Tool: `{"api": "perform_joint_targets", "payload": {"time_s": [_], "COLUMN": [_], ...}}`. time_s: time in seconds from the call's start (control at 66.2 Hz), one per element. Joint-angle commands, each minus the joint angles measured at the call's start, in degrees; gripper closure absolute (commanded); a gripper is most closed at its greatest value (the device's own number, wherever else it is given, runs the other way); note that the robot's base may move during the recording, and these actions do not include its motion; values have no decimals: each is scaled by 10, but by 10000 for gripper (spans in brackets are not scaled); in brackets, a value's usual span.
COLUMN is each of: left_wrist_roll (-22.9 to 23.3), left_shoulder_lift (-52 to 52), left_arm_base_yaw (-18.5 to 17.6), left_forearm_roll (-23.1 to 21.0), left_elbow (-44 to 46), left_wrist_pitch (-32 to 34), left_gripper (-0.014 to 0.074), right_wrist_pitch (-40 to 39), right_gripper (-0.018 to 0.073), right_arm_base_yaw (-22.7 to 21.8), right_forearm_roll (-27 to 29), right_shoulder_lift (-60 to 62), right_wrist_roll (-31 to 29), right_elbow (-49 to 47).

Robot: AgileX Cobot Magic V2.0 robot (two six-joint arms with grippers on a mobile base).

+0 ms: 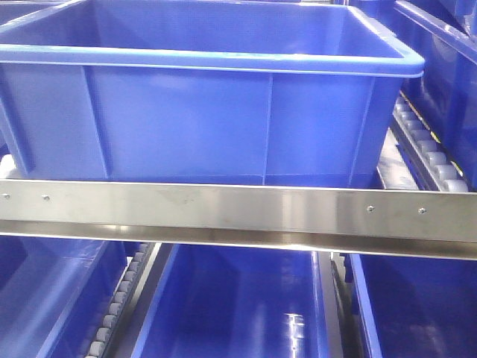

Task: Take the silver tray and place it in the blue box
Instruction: 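Open both grippers and raise them out of the blue bin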

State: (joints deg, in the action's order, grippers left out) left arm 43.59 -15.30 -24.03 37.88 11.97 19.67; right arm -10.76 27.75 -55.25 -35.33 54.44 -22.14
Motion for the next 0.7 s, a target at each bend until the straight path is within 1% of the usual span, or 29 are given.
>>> {"api": "perform_joint_targets", "payload": {"time_s": [0.0, 0.045, 0.076, 0.091, 0.121, 0.196, 0.227, 0.287, 0.348, 0.378, 0.423, 0.514, 0.605, 0.68], "left_wrist_roll": [3, 3, 3, 3, 3, 3, 3, 3, 3, 3, 3, 3, 3, 3], "left_shoulder_lift": [-5, -5, -5, -5, -5, -5, -5, -5, -5, -5, -5, -5, -5, -5], "left_arm_base_yaw": [-4, -4, -4, -4, -4, -4, -4, -4, -4, -4, -4, -4, -4, -4], "left_forearm_roll": [-7, -7, -7, -7, -7, -7, -7, -7, -7, -7, -7, -7, -7, -7], "left_elbow": [16, 16, 16, 16, 16, 16, 16, 16, 16, 16, 16, 16, 16, 16], "left_wrist_pitch": [39, 39, 39, 39, 39, 39, 39, 39, 39, 39, 39, 39, 39, 39], "left_gripper": [690, 690, 690, 690, 690, 690, 690, 690, 690, 690, 690, 690, 690, 690], "right_wrist_pitch": [16, 35, 45, 53, 67, 96, 104, 100, 76, 59, 33, 5, 5, 2], "right_gripper": [511, 511, 511, 511, 511, 511, 511, 511, 511, 511, 511, 511, 511, 511], "right_arm_base_yaw": [-1, -1, -2, -3, -4, -19, -32, -59, -91, -106, -130, -174, -208, -221], "right_forearm_roll": [23, 34, 49, 65, 101, 233, 294, 373, 435, 460, 485, 507, 512, 512], "right_shoulder_lift": [15, 33, 47, 56, 72, 113, 128, 158, 189, 204, 229, 287, 340, 373], "right_wrist_roll": [-7, -33, -69, -95, -144, -260, -316, -412, -489, -504, -507, -507, -507, -506], "right_elbow": [-15, -12, -8, -5, 1, 21, 34, 59, 91, 108, 132, 183, 217, 235]}}
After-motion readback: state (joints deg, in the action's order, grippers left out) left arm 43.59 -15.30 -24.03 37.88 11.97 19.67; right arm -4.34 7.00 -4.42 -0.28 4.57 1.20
